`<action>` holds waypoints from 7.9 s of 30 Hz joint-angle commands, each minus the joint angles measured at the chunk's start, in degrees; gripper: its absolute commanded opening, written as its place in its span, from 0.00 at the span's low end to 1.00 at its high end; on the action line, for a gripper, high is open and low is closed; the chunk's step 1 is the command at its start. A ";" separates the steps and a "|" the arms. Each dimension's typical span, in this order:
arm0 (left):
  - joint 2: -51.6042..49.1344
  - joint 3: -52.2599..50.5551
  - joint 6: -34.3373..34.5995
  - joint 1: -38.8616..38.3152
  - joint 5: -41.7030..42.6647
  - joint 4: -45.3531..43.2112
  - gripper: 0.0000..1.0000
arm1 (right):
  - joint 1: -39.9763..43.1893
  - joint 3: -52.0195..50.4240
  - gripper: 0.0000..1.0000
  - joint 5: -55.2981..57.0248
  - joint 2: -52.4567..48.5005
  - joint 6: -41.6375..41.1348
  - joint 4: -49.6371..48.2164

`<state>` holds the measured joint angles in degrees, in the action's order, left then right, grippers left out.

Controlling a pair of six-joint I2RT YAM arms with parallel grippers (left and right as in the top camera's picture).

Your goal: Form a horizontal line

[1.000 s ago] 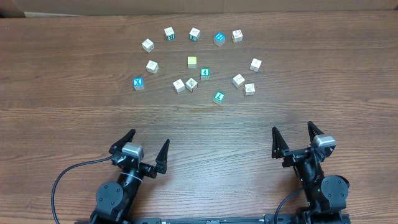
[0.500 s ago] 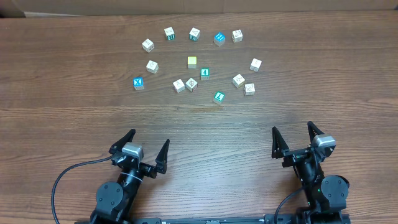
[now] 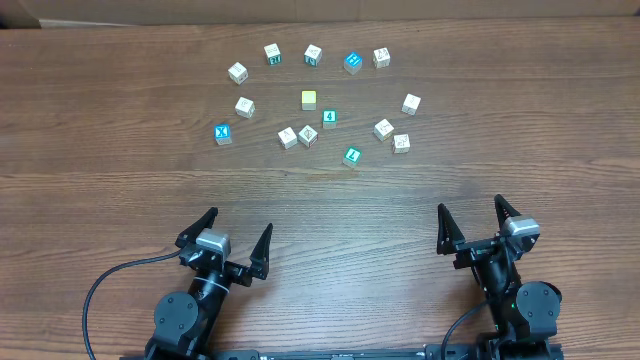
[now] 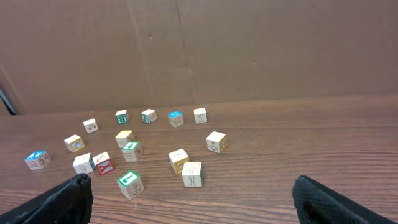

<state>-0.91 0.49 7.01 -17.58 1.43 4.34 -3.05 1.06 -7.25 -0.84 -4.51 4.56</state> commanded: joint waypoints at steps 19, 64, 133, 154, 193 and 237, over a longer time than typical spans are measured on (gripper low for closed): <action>0.61 -0.20 0.22 0.31 0.07 -0.28 1.00 | -0.26 -0.59 1.00 0.28 0.68 -0.11 -0.33; -4.66 27.15 0.94 0.31 3.06 13.73 1.00 | -0.26 -0.59 1.00 0.28 0.68 -0.11 -0.33; -99.06 119.99 -6.62 0.31 16.41 73.20 0.04 | -0.26 -0.59 1.00 0.28 0.68 -0.11 -0.33; -103.23 119.95 13.44 0.33 -1.03 72.15 0.11 | -0.26 -0.59 1.00 0.28 0.68 -0.11 -0.33; -116.93 119.67 23.89 0.20 -4.42 63.91 0.29 | -0.26 -0.59 1.00 0.28 0.68 -0.11 -0.33; -137.46 119.67 25.38 0.20 -4.39 62.25 0.35 | -0.26 -0.59 1.00 0.28 0.68 -0.11 -0.31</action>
<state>-137.19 119.35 31.62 -17.58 -2.44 66.57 -3.05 1.06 -7.25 -0.78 -4.51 4.51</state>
